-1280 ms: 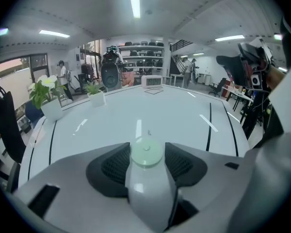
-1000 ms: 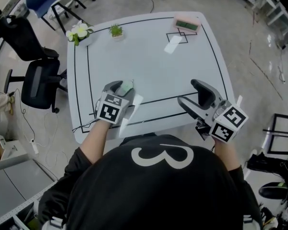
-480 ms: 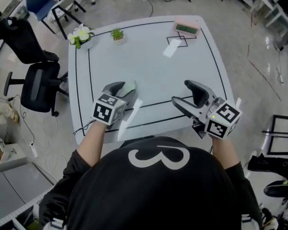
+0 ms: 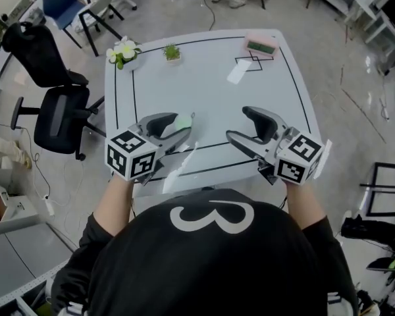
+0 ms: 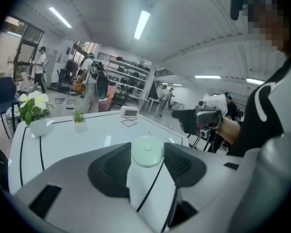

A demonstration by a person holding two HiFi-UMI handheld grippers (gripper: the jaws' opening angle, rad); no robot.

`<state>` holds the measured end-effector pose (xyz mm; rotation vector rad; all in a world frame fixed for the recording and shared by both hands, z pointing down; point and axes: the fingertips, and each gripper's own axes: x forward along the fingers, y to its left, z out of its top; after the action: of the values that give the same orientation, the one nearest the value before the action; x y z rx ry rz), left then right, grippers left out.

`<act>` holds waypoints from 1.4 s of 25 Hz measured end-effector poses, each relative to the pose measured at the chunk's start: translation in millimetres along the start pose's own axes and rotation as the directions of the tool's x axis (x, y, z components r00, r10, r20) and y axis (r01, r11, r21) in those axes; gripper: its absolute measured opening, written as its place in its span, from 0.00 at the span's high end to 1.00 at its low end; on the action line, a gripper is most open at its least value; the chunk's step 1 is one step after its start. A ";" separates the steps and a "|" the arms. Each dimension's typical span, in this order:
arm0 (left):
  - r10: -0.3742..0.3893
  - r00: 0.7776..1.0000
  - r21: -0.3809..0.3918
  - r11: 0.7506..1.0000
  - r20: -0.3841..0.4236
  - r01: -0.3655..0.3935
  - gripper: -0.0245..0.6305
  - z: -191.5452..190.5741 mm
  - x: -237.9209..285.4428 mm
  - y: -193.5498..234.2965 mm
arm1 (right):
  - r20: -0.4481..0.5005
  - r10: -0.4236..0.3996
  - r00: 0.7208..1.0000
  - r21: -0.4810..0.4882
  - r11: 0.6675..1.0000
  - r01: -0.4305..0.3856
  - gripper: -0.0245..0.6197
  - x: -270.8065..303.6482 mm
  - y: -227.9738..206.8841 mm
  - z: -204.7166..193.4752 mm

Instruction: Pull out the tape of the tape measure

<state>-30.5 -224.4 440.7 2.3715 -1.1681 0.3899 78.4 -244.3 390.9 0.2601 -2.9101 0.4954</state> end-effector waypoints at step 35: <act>-0.264 0.963 0.271 0.924 -0.058 0.269 0.64 31.8 -88.6 -96.5 | -0.154 0.313 0.937 -0.295 0.891 -0.345 0.91 39.3 136.2 17.6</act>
<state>-4.8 -130.7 347.3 2.7155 -0.8062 0.5097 10.4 -129.3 340.2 -0.3025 -2.8798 0.0705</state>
